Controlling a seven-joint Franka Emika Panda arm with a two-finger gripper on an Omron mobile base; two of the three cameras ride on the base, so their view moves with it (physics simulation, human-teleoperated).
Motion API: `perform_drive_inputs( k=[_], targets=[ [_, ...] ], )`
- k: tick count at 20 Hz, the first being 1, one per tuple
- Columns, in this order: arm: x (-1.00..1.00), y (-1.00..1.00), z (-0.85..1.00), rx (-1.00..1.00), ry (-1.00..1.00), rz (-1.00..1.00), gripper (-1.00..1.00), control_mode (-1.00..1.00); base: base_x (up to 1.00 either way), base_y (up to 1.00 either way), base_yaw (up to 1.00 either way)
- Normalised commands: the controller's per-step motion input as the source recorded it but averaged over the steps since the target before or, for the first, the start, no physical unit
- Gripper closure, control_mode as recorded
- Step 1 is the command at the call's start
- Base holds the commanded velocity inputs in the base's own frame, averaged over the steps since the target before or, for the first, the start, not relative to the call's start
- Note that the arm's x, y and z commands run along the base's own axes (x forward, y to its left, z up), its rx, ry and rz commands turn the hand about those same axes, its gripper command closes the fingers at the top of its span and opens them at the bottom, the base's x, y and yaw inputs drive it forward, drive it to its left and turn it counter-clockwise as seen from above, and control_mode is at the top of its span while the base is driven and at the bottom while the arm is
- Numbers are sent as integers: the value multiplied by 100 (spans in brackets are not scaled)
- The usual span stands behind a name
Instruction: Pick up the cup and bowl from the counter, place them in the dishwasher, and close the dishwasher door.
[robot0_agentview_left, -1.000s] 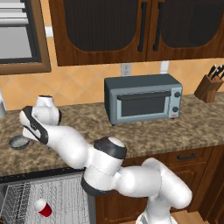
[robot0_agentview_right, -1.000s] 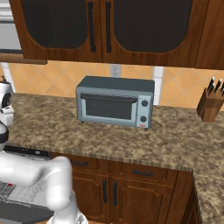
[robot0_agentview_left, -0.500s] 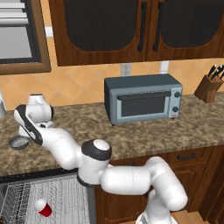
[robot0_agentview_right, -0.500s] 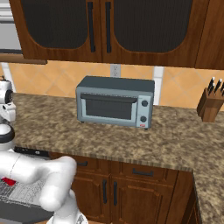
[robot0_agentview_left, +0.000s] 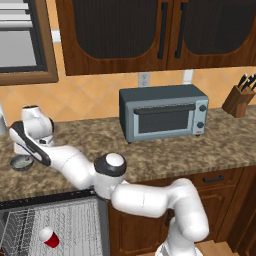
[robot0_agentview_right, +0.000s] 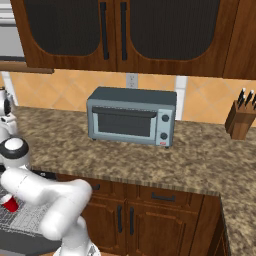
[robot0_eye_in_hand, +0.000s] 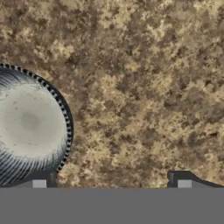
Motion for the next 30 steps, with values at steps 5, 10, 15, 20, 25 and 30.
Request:
perform_drive_inputs(
  k=[5, 10, 15, 20, 25, 30],
  targets=[
    [0, 15, -16, 0, -11, 4, -100, -100, 0, 0, 0],
    [4, 2, -13, 0, -9, 0, -100, -100, 0, 0, 0],
    [12, 0, -2, 5, -11, 0, -100, -100, 0, 0, 0],
    [16, 1, -2, 3, -8, 0, -100, -100, 0, 0, 0],
    [4, 7, -10, 0, -2, 0, -100, -100, 0, 0, 0],
    [0, 26, -3, 0, 0, 2, -100, -100, 0, 0, 0]
  ],
)
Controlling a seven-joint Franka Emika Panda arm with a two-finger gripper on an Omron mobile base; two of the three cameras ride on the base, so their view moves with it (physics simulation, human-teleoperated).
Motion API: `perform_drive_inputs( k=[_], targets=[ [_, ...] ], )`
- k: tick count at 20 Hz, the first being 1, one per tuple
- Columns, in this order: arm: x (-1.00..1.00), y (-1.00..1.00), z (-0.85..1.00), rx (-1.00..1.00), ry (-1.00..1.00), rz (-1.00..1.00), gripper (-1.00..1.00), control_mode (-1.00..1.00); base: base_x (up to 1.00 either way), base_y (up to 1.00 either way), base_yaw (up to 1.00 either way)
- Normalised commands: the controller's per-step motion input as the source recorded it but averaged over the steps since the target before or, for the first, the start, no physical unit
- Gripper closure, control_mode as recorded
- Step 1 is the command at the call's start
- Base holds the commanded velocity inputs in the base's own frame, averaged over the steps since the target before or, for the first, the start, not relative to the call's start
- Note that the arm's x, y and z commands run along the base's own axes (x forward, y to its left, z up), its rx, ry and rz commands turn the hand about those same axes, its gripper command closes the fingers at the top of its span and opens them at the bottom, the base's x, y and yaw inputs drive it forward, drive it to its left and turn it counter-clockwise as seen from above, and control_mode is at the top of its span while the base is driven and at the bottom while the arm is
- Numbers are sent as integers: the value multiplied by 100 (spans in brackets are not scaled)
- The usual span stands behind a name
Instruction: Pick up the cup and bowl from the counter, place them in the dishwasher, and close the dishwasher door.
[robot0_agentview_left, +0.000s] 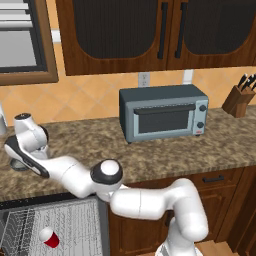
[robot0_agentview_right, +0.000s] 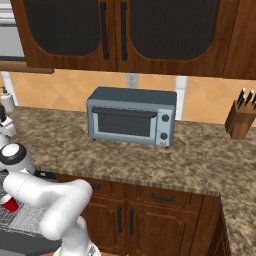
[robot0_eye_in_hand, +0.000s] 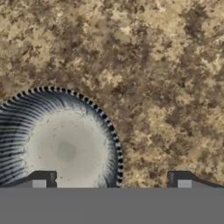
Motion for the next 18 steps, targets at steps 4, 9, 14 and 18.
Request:
perform_drive_inputs(
  k=[4, 9, 14, 18],
  targets=[
    [0, 33, -7, 0, 0, 3, -100, -100, 0, 0, 0],
    [0, 4, -4, 0, 1, 1, -100, -100, 0, 0, 0],
    [0, 1, 0, 0, 1, 1, 100, -100, 0, 0, 0],
    [0, 0, 0, 0, 0, 0, 100, -100, 0, 0, 0]
  ],
)
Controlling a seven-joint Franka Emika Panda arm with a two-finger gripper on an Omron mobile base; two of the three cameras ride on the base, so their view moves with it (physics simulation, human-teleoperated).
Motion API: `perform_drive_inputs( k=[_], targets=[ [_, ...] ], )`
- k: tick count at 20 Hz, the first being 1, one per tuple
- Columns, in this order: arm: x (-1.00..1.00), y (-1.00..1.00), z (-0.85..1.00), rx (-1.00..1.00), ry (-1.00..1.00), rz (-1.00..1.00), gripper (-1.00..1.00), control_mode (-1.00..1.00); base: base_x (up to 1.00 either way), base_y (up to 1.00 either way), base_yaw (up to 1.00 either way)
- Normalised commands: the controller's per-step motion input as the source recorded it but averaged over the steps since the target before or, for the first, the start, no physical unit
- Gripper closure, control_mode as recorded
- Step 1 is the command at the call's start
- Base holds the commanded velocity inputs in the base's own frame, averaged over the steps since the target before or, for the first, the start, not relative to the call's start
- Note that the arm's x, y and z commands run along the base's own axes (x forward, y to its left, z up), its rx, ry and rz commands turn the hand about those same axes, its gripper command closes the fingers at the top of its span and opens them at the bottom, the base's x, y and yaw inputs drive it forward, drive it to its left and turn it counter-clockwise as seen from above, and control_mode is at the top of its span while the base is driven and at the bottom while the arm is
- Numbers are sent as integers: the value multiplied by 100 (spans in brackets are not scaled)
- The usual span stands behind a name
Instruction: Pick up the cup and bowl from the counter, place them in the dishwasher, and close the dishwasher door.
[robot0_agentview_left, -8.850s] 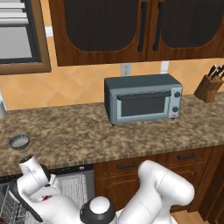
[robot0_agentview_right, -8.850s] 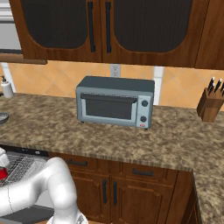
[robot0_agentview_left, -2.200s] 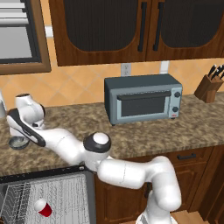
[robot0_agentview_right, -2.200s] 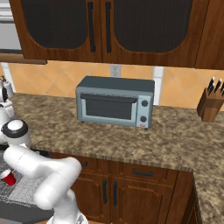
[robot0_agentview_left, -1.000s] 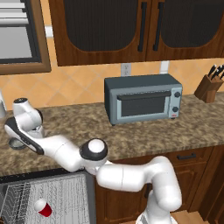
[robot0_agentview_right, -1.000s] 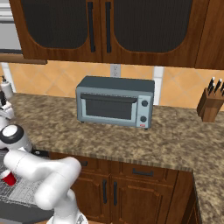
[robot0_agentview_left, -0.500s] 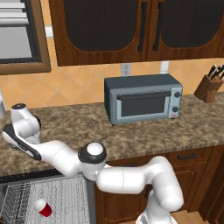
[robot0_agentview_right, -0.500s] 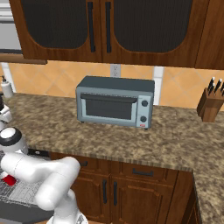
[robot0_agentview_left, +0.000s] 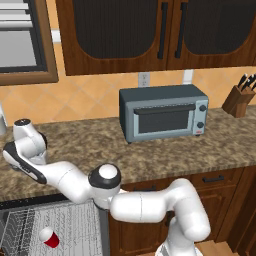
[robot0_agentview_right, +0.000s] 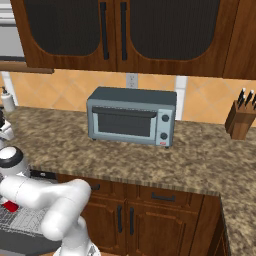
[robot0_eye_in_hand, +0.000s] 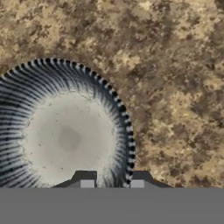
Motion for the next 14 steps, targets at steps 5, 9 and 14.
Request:
perform_drive_inputs(
  k=[5, 9, 14],
  targets=[
    [-2, 0, 0, 0, 0, 0, 100, -100, 0, 0, 0],
    [-21, 0, 0, 2, 0, 0, 100, -100, 0, 0, 0],
    [-35, -25, 5, 16, -6, -2, 100, -100, 0, 0, 0]
  ],
)
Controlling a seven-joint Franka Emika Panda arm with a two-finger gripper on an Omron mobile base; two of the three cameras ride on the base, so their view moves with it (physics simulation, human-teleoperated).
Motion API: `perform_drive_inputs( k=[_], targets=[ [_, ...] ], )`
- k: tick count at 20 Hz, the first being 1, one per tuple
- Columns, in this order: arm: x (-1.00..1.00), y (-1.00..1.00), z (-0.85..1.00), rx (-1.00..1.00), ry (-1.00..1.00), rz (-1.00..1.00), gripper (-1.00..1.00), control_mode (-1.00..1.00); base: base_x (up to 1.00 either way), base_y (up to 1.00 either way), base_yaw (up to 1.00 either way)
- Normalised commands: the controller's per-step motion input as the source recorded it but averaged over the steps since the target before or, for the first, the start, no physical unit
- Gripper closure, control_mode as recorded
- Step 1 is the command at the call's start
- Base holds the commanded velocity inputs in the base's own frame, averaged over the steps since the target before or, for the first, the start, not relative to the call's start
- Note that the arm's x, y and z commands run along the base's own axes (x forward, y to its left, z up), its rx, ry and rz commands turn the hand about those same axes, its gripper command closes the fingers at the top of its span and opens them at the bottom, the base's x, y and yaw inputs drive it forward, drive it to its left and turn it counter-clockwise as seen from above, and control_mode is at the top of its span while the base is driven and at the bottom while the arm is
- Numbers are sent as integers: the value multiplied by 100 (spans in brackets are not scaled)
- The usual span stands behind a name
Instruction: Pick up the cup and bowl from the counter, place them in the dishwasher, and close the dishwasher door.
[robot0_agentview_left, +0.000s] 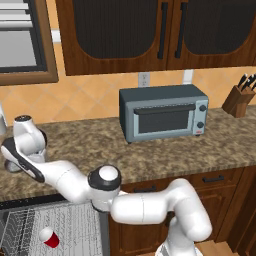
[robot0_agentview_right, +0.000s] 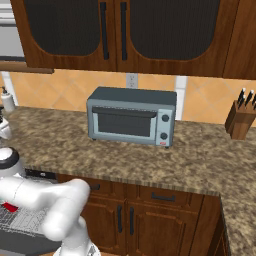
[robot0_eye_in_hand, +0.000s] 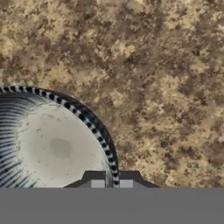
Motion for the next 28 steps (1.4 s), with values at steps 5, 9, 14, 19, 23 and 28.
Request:
perform_drive_inputs(
  k=[5, 9, 14, 19, 23, 28],
  targets=[
    [-69, -38, 20, 21, -11, -8, 100, -100, 0, 0, 0],
    [-95, -39, 21, 16, -6, -5, 100, -100, 0, 0, 0],
    [-100, -49, 22, 12, -1, -7, 100, -100, 0, 0, 0],
    [-100, -58, 21, 8, 0, -15, 100, -100, 0, 0, 0],
    [-89, -56, 15, 3, 0, -19, 100, -100, 0, 0, 0],
    [-71, -45, 14, 0, 5, -22, 100, -100, 0, 0, 0]
  ],
)
